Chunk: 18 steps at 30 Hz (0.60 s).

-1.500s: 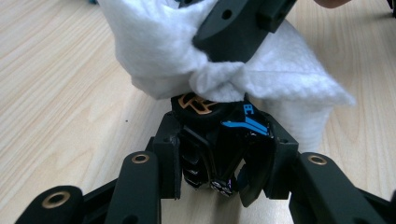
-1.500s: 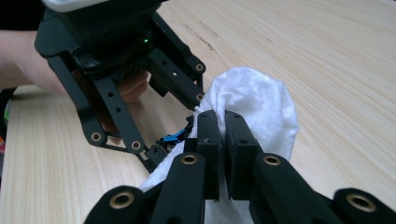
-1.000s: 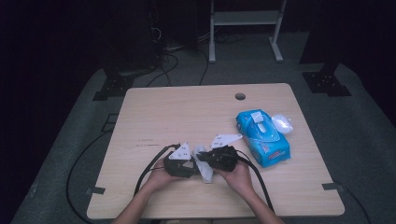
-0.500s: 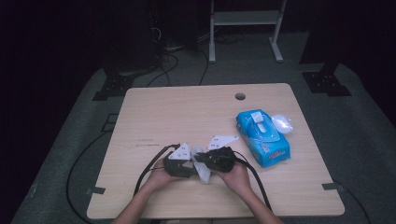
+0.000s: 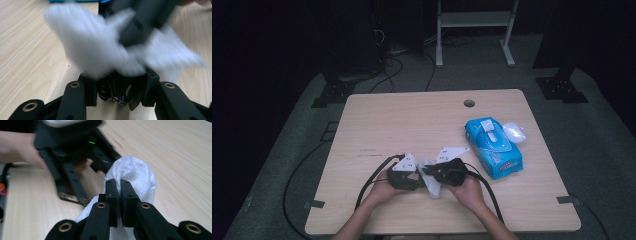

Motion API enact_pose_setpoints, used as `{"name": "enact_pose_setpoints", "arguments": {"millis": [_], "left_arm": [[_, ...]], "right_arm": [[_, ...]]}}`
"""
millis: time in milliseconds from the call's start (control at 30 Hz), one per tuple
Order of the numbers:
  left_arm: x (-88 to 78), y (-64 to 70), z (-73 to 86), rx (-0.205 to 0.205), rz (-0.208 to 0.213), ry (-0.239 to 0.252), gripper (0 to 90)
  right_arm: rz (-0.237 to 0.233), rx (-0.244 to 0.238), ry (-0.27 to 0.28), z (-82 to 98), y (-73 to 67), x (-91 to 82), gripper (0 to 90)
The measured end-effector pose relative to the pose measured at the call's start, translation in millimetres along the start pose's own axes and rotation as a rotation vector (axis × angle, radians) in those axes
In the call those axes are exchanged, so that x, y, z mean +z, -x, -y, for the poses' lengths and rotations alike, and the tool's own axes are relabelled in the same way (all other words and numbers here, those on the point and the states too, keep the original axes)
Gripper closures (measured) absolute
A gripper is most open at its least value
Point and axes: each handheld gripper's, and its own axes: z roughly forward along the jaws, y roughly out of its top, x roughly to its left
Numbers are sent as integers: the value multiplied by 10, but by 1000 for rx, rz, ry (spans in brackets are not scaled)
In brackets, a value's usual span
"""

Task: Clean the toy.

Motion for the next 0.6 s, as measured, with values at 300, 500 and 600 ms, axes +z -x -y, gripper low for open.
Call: {"name": "enact_pose_setpoints", "arguments": {"millis": [300, 500, 600], "left_arm": [[4, 1, 4, 6, 0, -2, 582], [12, -3, 6, 4, 0, -1, 582], [13, -5, 6, 4, 1, 0, 582]], "right_arm": [[139, 55, -2, 209, 294, -341, 854], [169, 87, 3, 270, 350, -430, 854], [147, 83, 8, 229, 283, -358, 853]]}}
